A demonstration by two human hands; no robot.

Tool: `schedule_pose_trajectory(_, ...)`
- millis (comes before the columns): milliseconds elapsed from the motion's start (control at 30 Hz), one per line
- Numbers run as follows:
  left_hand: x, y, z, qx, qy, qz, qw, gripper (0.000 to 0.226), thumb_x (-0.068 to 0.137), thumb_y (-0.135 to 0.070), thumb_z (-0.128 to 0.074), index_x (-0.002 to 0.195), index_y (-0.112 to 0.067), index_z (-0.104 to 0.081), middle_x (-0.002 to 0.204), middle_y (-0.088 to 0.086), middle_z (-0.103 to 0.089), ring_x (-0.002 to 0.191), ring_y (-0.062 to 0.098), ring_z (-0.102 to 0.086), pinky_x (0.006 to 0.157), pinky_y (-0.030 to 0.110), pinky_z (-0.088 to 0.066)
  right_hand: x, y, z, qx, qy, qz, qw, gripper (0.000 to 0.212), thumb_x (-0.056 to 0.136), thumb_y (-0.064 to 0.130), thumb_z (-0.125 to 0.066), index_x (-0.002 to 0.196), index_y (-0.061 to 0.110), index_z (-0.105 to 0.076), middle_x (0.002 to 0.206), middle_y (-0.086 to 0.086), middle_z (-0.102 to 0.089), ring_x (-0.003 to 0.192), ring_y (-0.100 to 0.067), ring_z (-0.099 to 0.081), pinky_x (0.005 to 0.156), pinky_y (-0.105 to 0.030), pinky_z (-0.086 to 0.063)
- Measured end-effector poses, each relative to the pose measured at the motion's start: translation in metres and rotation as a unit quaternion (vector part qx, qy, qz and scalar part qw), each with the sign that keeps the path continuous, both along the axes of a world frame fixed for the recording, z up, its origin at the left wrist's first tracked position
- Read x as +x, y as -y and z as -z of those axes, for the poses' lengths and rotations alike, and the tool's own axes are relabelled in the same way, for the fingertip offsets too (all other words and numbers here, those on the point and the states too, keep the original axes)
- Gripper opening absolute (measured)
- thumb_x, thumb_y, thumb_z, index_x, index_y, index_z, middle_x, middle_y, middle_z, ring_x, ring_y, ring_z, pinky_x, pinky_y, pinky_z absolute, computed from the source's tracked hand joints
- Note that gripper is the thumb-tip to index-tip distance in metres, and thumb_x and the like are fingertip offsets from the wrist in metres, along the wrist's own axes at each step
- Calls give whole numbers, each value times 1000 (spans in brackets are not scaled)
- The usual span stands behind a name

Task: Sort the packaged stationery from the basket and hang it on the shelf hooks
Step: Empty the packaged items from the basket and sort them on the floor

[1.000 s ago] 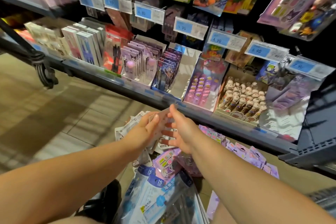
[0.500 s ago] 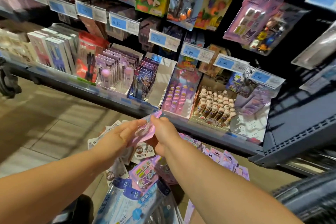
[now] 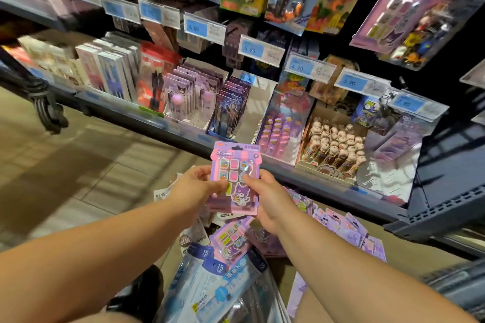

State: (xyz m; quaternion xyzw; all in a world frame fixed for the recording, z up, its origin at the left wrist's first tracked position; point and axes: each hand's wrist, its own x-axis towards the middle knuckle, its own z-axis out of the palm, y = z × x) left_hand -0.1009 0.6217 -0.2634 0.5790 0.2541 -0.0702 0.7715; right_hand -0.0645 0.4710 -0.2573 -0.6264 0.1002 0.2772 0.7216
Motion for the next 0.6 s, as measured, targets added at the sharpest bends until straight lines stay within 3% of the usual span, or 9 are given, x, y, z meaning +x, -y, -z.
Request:
schedule_pose_trajectory(100,-1,2,-1,49,-25,12,998,17,89,-7,-68,103,-1,-61,83,10,-70,57,17,-68,51,29,-55,0,4,3,-40,16,-20,999,22,94,8,-59,115,14,-57,97,-5,-73,86,-21,-70,87,-47,-55)
schedule_pose_trajectory(167,2,1,5,123,-65,31,990,24,87,-24,-72,94,-3,-63,73,10,-64,58,21,-58,61,32,-52,1,9,9,-45,7,-13,999,16,94,7,-58,109,14,-59,94,-5,-73,83,-21,-71,85,-47,-56)
schedule_pose_trajectory(233,4,2,10,143,-94,57,984,18,87,-21,-72,85,-5,-64,64,9,-61,62,23,-51,68,38,-48,3,17,15,-56,-13,7,998,12,95,7,-57,105,13,-60,94,-7,-72,83,-23,-70,82,-47,-56)
schedule_pose_trajectory(333,5,7,19,165,-125,109,972,6,90,-8,-66,87,-4,-63,69,13,-60,65,25,-52,72,38,-50,9,33,29,-90,-40,55,994,10,95,6,-56,104,11,-58,92,-7,-70,80,-23,-68,79,-45,-56)
schedule_pose_trajectory(467,9,12,26,216,-128,138,958,6,89,-12,-68,87,-8,-65,70,9,-60,65,21,-54,68,34,-51,16,51,42,-156,-82,81,981,25,97,7,-53,122,7,-56,102,-11,-69,96,-31,-65,92,-51,-51)
schedule_pose_trajectory(600,10,16,27,235,-127,163,950,7,88,-14,-69,88,-8,-66,71,8,-60,67,20,-54,75,37,-56,11,68,47,-320,-150,20,935,29,99,9,-44,126,4,-50,121,-16,-56,112,-31,-53,95,-43,-46)
